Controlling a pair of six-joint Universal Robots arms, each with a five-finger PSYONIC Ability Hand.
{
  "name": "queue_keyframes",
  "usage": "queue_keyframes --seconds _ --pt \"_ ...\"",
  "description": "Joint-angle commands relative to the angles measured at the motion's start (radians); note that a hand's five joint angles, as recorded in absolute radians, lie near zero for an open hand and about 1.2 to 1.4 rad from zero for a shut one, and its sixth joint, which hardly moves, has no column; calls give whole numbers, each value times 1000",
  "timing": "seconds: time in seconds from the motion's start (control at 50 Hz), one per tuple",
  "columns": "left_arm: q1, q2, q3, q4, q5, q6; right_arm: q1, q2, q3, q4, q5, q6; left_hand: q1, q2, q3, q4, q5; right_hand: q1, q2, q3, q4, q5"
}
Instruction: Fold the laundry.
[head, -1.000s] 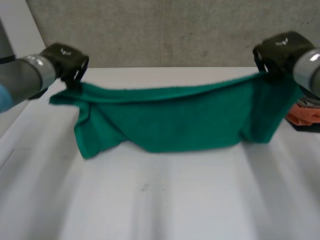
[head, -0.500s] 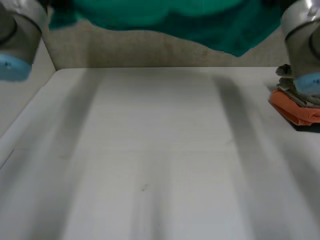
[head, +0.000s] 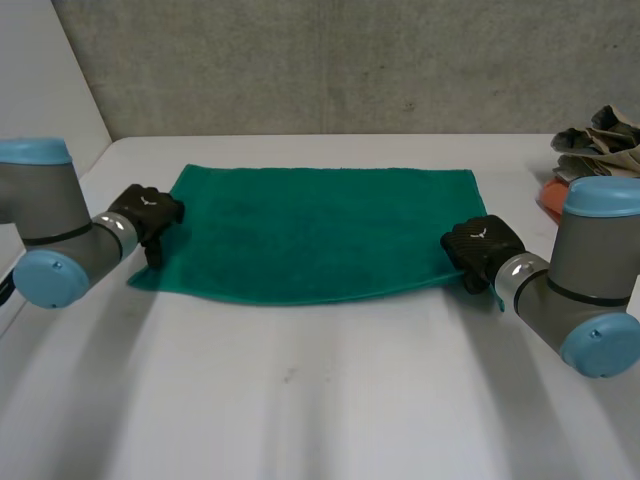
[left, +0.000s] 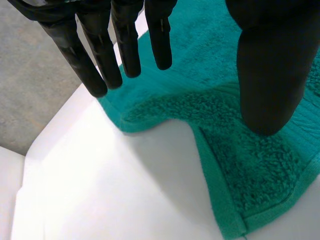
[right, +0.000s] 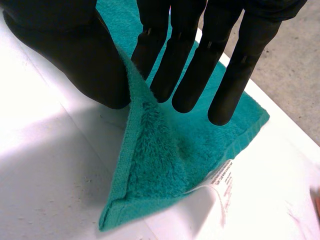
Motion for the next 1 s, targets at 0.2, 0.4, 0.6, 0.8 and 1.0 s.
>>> queue_keyframes --seconds 0.2,0.4,0.6,0.8,1.0 --pt "129 208 -300 26 152 37 -40 -30 21 -6 12 39 47 9 1 10 10 258 218 205 199 211" --pt "139 125 -288 42 205 132 -30 -28 25 -6 14 36 141 103 95 104 104 258 218 205 199 211" --pt "99 68 -219 37 199 112 -32 -31 27 -6 16 36 133 94 86 95 95 258 218 205 199 211" --pt "70 18 -145 37 149 117 -37 -31 27 -2 16 36 314 276 268 277 277 258 218 205 199 211" --pt "36 -21 -78 16 143 109 -41 -39 27 7 17 42 725 687 678 688 687 258 218 205 199 211"
